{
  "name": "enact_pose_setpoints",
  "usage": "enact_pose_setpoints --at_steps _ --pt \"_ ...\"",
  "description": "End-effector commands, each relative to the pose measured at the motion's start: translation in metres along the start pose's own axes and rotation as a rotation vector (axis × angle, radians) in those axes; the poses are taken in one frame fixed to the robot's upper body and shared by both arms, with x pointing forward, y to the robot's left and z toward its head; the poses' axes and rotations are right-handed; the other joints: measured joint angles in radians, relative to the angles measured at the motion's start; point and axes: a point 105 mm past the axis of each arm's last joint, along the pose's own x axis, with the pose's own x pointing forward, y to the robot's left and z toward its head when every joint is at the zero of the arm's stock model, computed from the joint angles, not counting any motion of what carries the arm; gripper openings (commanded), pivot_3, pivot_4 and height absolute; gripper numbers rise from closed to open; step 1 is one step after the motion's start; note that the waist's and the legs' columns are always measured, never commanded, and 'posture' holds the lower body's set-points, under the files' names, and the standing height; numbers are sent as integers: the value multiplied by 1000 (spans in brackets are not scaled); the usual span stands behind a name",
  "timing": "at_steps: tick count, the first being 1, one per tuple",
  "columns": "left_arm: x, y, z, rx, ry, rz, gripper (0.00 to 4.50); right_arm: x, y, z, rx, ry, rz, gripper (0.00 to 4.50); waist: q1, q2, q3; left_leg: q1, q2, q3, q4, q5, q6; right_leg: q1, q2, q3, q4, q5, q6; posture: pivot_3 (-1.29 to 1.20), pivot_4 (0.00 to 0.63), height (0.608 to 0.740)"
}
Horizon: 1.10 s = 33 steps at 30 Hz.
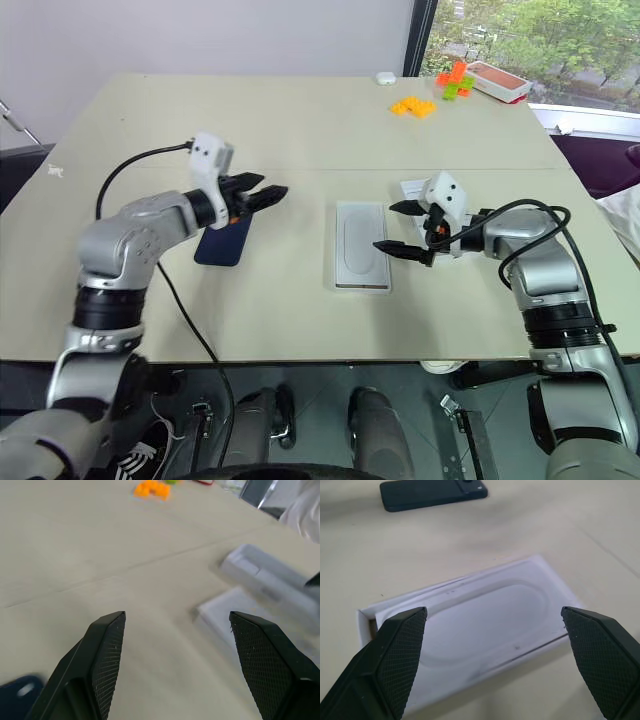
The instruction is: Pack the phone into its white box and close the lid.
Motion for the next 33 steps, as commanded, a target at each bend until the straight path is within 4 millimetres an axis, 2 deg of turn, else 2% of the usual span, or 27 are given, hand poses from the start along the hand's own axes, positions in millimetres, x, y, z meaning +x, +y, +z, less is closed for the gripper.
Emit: enact_pose_setpoints --at_steps 1,3,4,5,7,9,12,14,19,25,30,33 --pt "-18 -2 15 297 -139 -39 3542 6 -1 19 -59 -39 -25 3214 0 0 0 0 0 1 -2 0 0 0 -1 0 -1 0 0 0 150 740" --pt "-31 4 21 188 -209 -55 3542 11 -1 18 -90 -14 -29 2095 8 0 0 0 -2 2 -7 0 0 -1 -3 1 -5 1 -2 0 150 740" --pt "-36 7 24 188 -223 -50 3542 14 -1 15 -103 8 -33 1640 8 0 0 -1 -3 3 -8 0 0 -3 -5 0 -5 1 -2 0 150 740" --pt "-41 9 25 219 -228 -39 3542 18 -1 14 -132 20 -33 969 6 0 0 -4 -3 3 -8 0 0 -6 -5 0 -5 1 -2 0 150 740" --pt "-48 15 28 220 -245 3 3542 28 8 16 -134 -1 8 25 3 0 0 -10 -3 3 -7 0 0 -12 -5 0 -5 1 -2 0 150 740" --pt "-53 17 28 209 -253 10 3542 36 15 11 -162 26 42 25 3 0 0 -11 -2 3 -7 2 2 -13 -2 0 -4 2 -1 0 150 740" --pt "-58 17 20 216 -211 9 3542 42 14 -5 -282 134 41 25 2 0 0 -11 -3 4 -5 2 3 -12 2 0 -3 2 4 0 150 740" --pt "-62 17 19 208 -218 21 3542 43 14 -12 -357 182 59 25 2 0 0 -11 -3 4 -5 3 3 -12 3 0 -2 2 4 0 150 740" --pt "-69 11 22 190 -240 12 3542 44 28 -27 -458 251 168 25 2 0 0 -11 -2 5 3 2 1 -12 3 0 4 1 2 0 150 740" --pt "-73 14 17 201 -213 36 3542 37 49 -30 -430 283 316 25 2 0 0 -9 0 2 7 1 0 -11 2 0 9 3 0 0 150 740" --pt "-72 19 22 208 -221 73 3542 36 52 -34 -411 304 334 25 2 0 0 -9 1 1 7 1 -1 -12 2 0 9 3 -1 0 150 740" --pt "-72 21 23 205 -224 85 3542 38 61 -28 -366 268 362 25 2 0 0 -9 1 2 7 1 -1 -12 2 0 9 3 -1 0 150 740"
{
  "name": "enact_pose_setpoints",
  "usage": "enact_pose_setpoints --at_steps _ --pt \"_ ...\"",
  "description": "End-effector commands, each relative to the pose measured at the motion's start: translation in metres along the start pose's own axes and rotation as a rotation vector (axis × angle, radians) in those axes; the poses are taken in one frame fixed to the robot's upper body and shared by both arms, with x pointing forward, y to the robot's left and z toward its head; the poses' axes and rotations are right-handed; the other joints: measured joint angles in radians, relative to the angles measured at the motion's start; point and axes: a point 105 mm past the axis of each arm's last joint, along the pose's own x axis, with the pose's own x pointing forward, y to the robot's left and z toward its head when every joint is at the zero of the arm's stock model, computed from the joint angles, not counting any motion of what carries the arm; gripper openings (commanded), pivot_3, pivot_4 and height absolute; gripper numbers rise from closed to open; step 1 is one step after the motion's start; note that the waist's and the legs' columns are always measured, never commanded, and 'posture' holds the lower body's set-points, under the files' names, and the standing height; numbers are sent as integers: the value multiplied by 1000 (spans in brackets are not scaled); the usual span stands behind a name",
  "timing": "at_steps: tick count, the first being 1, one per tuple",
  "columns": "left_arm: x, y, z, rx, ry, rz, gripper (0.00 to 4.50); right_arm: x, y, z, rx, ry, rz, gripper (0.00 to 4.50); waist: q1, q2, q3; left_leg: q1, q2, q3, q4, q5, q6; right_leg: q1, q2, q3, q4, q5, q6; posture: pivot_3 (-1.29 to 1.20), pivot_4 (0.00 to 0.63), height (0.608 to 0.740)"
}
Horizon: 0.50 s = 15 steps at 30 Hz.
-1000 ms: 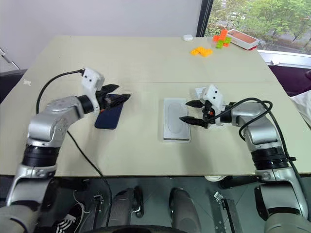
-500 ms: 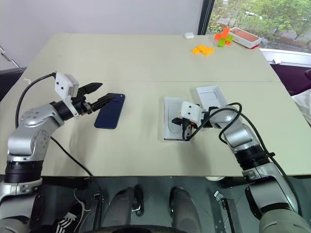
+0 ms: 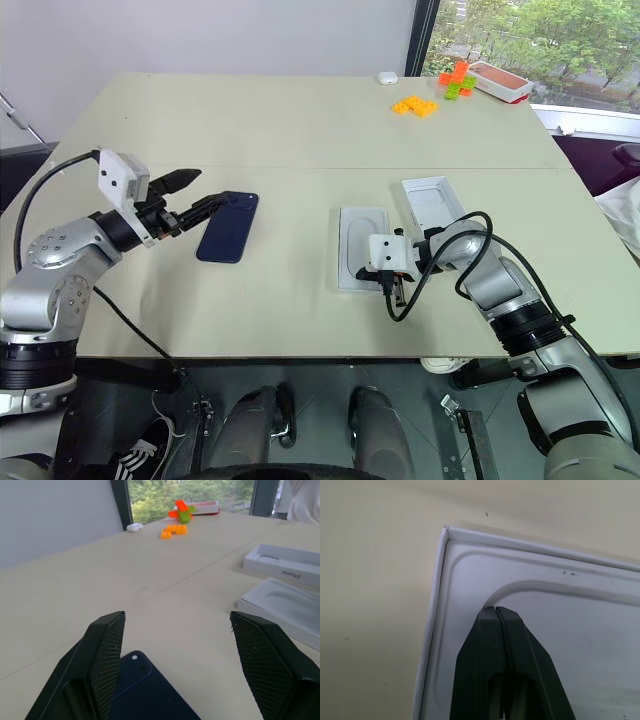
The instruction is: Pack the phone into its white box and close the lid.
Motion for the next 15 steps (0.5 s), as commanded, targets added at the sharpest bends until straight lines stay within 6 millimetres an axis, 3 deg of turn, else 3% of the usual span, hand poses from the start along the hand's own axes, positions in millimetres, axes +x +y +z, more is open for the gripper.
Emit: enact_pose_setpoints --at_steps 1,9,13,15 --pt "-1 7 15 43 -36 28 3542 2 9 12 30 -59 43 25 0 0 0 0 0 0 0 0 0 0 0 0 0 0 0 0 150 740" --pt "2 12 17 49 -43 46 3542 1 -16 24 31 -126 -88 25 -1 0 0 -1 -1 1 0 0 0 -1 1 0 1 0 0 0 150 740" --pt "3 12 17 51 -44 46 3542 -5 -23 19 3 -98 -108 25 -1 0 0 -1 0 1 0 0 0 -1 1 0 1 0 0 0 150 740" --pt "3 12 17 50 -45 54 3542 -10 -43 14 -18 -66 -200 25 0 0 0 -1 0 1 0 0 0 -1 1 0 1 0 0 0 150 740"
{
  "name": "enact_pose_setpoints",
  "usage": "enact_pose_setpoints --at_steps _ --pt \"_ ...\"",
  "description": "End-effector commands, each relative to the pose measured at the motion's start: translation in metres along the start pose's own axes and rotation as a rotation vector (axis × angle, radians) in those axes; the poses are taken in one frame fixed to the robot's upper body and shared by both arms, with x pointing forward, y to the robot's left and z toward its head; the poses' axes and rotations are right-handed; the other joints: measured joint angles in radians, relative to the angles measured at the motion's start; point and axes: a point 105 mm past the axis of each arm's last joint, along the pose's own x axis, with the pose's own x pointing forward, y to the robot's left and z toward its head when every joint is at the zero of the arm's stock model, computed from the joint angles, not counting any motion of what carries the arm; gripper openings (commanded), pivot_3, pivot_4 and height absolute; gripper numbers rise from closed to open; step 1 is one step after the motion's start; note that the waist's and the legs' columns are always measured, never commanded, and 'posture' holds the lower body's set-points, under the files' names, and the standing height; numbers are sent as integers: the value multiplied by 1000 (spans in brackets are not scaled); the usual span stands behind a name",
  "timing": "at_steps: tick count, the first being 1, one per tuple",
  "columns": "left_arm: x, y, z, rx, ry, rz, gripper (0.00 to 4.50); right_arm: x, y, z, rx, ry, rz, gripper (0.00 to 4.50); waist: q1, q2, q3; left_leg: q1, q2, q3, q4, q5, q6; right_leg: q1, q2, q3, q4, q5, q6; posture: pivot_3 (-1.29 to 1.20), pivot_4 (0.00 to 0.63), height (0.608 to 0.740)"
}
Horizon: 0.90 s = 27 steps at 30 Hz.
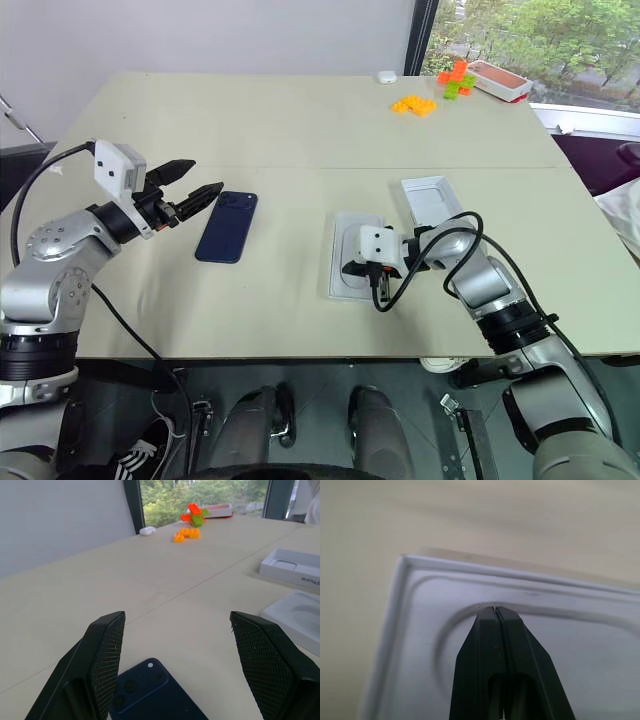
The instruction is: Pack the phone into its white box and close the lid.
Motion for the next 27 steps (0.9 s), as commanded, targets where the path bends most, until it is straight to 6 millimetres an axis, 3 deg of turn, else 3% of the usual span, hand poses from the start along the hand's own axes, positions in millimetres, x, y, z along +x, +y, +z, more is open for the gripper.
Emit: enact_pose_setpoints --at_steps 1,4,8,14,18,24,27 --pt "0 3 14 39 -43 16 3542 -14 -33 1 -68 34 -150 25 -1 0 0 0 0 0 0 0 0 0 0 0 0 0 0 0 150 740" --pt "1 2 13 35 -44 17 3542 -16 -54 -9 -114 109 -257 25 -3 0 0 0 -1 0 0 0 0 0 0 0 0 0 0 0 150 740" --pt "2 -1 13 34 -45 10 3542 -11 -59 -15 -155 138 -274 25 -2 0 0 0 -1 1 0 1 -1 0 1 0 0 0 0 0 150 740" --pt "2 1 13 39 -44 18 3542 -1 -42 -26 -202 175 -174 25 -4 0 0 0 -1 3 0 2 0 0 2 0 1 0 1 0 150 740" --pt "1 2 14 39 -44 22 3542 4 -21 -19 -176 109 -65 25 -2 0 0 1 -1 3 0 1 -1 2 2 0 1 0 1 0 150 740" --pt "2 0 13 35 -43 24 3542 1 -33 -9 -167 74 -141 25 -5 0 0 2 0 1 0 1 -1 2 2 0 2 0 0 0 150 740" --pt "2 1 13 34 -41 20 3542 -5 -23 -1 -96 16 -73 25 -4 0 0 2 0 0 0 1 -1 1 2 0 2 0 0 0 150 740"
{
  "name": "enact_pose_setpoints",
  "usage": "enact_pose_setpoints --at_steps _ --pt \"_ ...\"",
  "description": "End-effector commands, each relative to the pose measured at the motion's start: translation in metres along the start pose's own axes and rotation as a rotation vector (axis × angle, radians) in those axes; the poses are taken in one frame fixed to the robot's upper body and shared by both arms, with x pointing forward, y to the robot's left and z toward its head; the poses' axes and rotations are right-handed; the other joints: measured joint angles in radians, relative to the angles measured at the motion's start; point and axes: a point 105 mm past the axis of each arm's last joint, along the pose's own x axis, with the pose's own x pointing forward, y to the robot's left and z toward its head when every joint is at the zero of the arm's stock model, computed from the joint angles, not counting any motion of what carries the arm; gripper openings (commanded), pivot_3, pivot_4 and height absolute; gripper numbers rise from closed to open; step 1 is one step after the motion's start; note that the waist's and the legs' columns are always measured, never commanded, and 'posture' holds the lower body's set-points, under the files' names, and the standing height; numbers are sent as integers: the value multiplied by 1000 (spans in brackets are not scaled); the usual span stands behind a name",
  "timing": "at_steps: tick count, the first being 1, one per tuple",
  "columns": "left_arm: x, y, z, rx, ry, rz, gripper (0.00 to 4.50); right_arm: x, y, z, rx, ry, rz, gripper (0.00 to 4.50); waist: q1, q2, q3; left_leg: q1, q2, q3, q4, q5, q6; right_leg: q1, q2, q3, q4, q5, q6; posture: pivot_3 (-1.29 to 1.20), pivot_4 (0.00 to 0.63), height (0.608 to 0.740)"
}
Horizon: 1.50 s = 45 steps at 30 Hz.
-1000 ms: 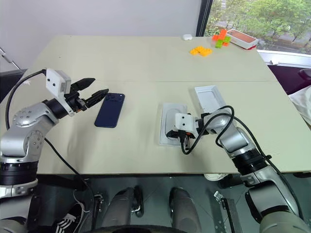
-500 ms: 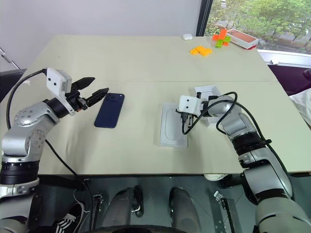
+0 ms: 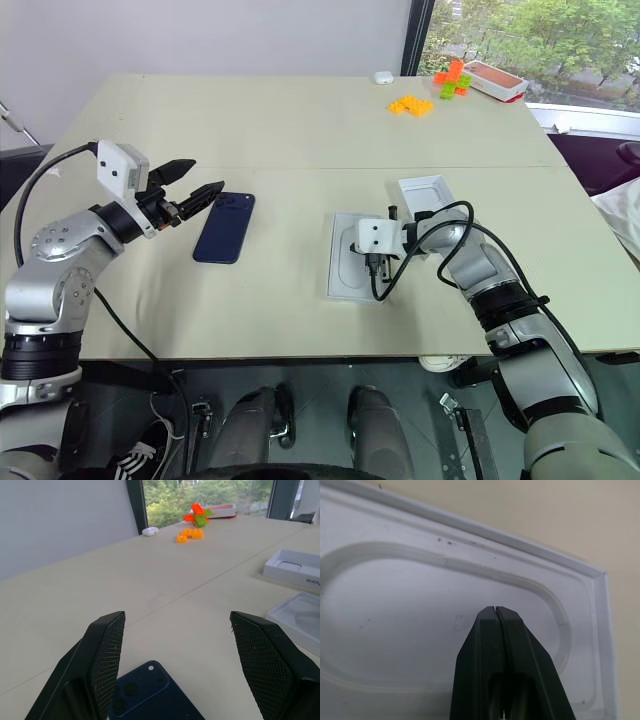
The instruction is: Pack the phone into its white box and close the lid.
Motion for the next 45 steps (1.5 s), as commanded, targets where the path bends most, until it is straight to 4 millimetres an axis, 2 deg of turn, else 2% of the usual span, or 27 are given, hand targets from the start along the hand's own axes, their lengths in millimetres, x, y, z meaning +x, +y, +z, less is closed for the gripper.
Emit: enact_pose_setpoints --at_steps 1,3,6,9,12,14,16,19,21,24,26,32,36,39,42,45 --pt "-1 1 13 35 -38 0 3542 -13 6 13 35 -61 53 25 3 0 0 0 0 0 0 0 0 0 0 0 0 0 0 0 150 740" --pt "-3 2 12 31 -34 -5 3542 -13 17 8 41 -36 95 25 6 0 0 0 0 0 0 0 0 0 0 0 0 0 0 0 150 740" --pt "-5 2 10 21 -25 -18 3542 -6 12 2 56 -1 45 25 2 0 0 -1 0 0 0 0 0 0 0 0 -1 0 1 0 150 740" --pt "-8 0 5 19 5 -43 3542 -4 1 19 138 -100 -13 25 -3 0 0 0 0 0 0 0 0 0 0 0 -1 0 0 0 150 740" --pt "-11 0 5 32 11 -53 3542 -11 -5 23 166 -119 -24 25 0 0 0 0 0 0 -1 0 0 -1 0 0 1 0 -1 0 150 740" --pt "-12 2 5 38 13 -54 3542 -18 -2 20 159 -96 5 25 4 0 0 0 0 0 -1 0 0 -1 0 0 1 0 -1 0 150 740" --pt "-13 4 5 47 16 -49 3542 -25 9 20 195 -93 86 25 7 0 0 -1 0 0 0 0 0 -2 -1 0 0 0 -1 0 150 740" --pt "-11 3 6 43 4 -46 3542 -28 6 10 156 -18 56 25 4 0 0 -1 0 0 0 0 0 -1 -3 1 -2 0 -1 0 150 740" --pt "-10 1 5 42 4 -49 3542 -30 -8 22 235 -100 1 25 3 0 0 -2 0 0 0 0 0 -1 -3 0 -2 0 -1 0 150 740" --pt "-14 1 1 31 26 -68 3542 -39 -37 50 329 -275 -107 25 -4 0 0 -1 0 0 0 0 0 -2 -1 1 -1 1 -1 0 150 740" --pt "-18 5 -2 13 48 -65 3542 -40 -41 57 368 -314 -109 25 -2 0 0 -1 1 0 -1 0 -1 -3 0 1 1 1 -1 0 150 740" --pt "-27 29 -9 -69 93 7 3542 -25 -43 58 342 -289 -137 25 2 0 0 -2 1 0 -1 0 -1 -3 -1 0 0 1 -1 0 150 740" --pt "-35 48 -31 -343 192 99 3542 0 -46 68 262 -265 -197 25 0 0 0 -3 1 0 -1 0 -1 -3 -1 0 -1 1 -1 0 150 740" --pt "-33 48 -31 -390 193 103 3542 9 -45 73 164 -253 -227 25 0 0 0 -3 1 0 -1 1 -1 -4 0 0 0 1 -1 0 150 740" --pt "-34 49 -35 -453 213 115 3542 12 -51 83 195 -300 -250 25 1 0 0 -3 1 0 -1 1 -1 -3 0 0 0 0 0 0 150 740" --pt "-36 49 -40 -469 255 106 3542 14 -56 85 226 -313 -268 25 -2 0 0 -3 0 1 0 1 -1 -3 0 0 0 0 0 0 150 740"
